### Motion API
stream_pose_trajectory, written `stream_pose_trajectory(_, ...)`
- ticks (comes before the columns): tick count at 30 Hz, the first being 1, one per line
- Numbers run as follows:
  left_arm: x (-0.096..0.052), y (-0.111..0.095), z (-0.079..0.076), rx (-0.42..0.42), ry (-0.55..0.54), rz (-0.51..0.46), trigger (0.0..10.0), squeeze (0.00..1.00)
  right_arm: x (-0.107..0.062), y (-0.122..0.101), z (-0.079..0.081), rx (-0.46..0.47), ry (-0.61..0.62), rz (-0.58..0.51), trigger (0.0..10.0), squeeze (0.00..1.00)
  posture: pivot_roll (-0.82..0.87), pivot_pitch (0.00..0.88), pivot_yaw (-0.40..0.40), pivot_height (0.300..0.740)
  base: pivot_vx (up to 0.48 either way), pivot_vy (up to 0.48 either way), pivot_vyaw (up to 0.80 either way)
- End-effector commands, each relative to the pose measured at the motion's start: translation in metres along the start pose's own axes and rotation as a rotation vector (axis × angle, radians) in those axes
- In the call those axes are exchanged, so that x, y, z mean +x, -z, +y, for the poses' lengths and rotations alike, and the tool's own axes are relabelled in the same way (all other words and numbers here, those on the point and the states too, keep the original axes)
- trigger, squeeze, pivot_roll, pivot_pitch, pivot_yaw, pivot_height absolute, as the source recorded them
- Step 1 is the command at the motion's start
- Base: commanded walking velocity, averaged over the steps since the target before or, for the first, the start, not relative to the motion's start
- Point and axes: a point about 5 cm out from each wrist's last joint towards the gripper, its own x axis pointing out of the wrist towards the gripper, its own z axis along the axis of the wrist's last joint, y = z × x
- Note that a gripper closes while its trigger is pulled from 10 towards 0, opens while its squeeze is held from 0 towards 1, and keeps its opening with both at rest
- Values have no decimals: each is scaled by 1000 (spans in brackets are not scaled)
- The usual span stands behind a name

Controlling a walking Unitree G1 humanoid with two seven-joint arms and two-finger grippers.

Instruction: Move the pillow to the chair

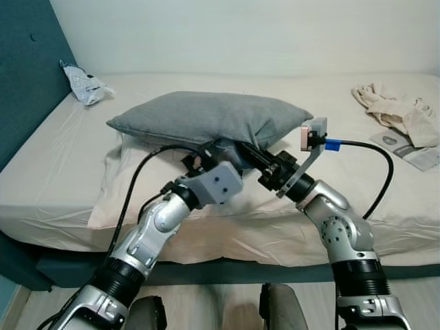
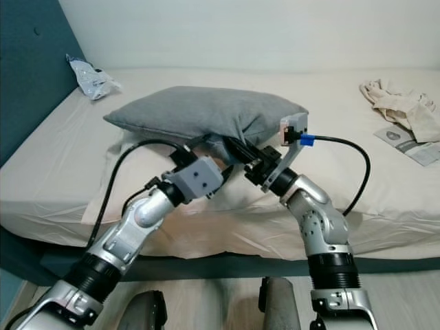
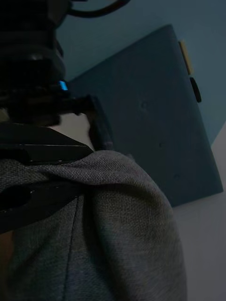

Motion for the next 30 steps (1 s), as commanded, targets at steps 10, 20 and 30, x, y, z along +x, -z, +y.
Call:
stream_pose_trajectory(10,2,14,16,-35,-169,42,10000,0,-4,26,25,-6,-187,182,0,0,-2,93,23,553,0,0,0)
stream_pose_trajectory(20,-4,25,20,52,-124,57,10000,0,-23,35,21,0,-215,289,0,0,-1,93,24,553,0,0,0)
stream_pose_trajectory(30,6,11,13,-122,-158,-5,0,0,-28,45,27,-18,-241,344,0,0,-6,83,31,553,0,0,0)
